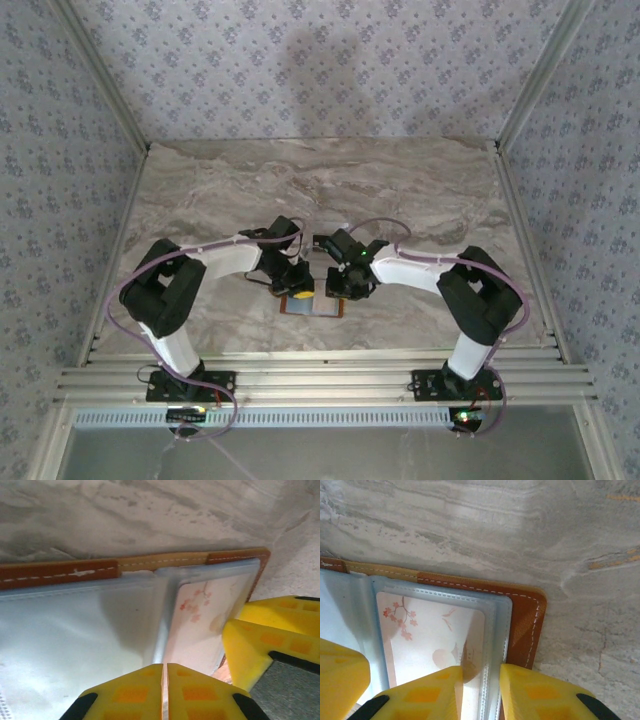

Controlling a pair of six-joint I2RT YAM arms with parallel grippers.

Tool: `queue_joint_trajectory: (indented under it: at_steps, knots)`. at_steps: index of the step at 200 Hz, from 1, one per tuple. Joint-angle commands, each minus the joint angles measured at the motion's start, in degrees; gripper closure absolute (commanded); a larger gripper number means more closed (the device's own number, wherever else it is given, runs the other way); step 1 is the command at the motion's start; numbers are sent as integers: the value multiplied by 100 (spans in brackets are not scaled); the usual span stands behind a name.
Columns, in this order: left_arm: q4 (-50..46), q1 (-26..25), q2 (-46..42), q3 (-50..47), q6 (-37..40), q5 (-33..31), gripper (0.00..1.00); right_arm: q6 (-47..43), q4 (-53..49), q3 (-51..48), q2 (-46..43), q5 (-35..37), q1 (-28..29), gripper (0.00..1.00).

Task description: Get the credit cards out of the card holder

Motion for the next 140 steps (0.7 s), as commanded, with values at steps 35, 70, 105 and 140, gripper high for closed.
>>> queue_joint_trajectory:
  at_steps: [35, 70, 105, 140]
  knots:
    - [253, 23, 233, -53, 111, 283, 87, 85, -218, -151, 73, 79, 36, 73]
    - [246, 18, 373, -80, 160, 290, 86, 77, -224, -125, 97, 64, 33, 73]
    - [390, 15, 458, -159, 173, 428, 85, 75, -241, -125, 108, 60, 33, 73]
    - [547, 18, 458, -222, 186, 598, 84, 69, -244, -116, 121, 53, 30, 73]
